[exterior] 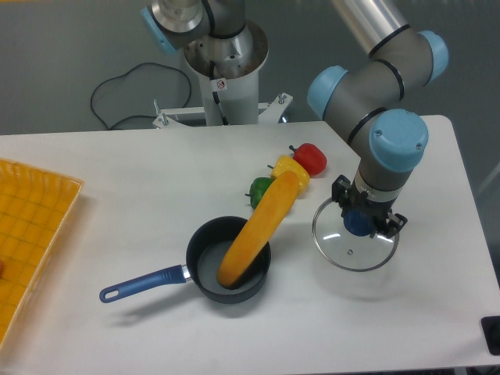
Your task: Close the pot lid
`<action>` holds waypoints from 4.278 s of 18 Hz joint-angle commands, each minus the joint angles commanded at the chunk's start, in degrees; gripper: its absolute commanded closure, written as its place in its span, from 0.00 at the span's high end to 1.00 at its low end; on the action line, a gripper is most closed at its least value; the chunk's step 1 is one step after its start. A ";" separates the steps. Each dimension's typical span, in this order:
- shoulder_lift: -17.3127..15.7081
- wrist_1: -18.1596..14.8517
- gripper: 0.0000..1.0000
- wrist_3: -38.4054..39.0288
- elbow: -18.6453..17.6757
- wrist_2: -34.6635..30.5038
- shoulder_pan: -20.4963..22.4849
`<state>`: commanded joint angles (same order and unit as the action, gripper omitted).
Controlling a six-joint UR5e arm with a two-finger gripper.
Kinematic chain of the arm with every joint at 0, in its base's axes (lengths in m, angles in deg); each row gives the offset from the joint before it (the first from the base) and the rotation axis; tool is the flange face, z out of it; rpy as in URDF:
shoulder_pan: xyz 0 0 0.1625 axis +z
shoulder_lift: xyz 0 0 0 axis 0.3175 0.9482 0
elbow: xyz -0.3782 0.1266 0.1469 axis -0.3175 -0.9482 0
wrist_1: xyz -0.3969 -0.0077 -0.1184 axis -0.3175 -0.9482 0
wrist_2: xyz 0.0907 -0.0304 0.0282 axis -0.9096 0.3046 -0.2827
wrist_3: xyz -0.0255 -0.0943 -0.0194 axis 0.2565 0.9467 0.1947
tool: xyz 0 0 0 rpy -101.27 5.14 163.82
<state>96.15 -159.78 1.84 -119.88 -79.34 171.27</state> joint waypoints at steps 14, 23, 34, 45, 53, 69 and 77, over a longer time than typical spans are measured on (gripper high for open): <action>0.09 -0.35 0.52 4.21 3.51 -0.18 -4.39; -1.14 -2.37 0.52 9.84 4.04 -0.26 -8.70; -2.28 -4.13 0.52 15.20 3.61 -4.13 -13.89; -2.72 -7.20 0.52 19.41 3.43 -4.22 -17.22; -2.72 -10.19 0.51 24.25 3.34 -4.22 -19.95; -2.20 -10.20 0.51 26.63 1.14 -7.82 -22.85; -1.76 -10.20 0.51 26.63 1.32 -8.87 -23.03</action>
<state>94.39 -169.98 28.47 -118.56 -88.22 148.24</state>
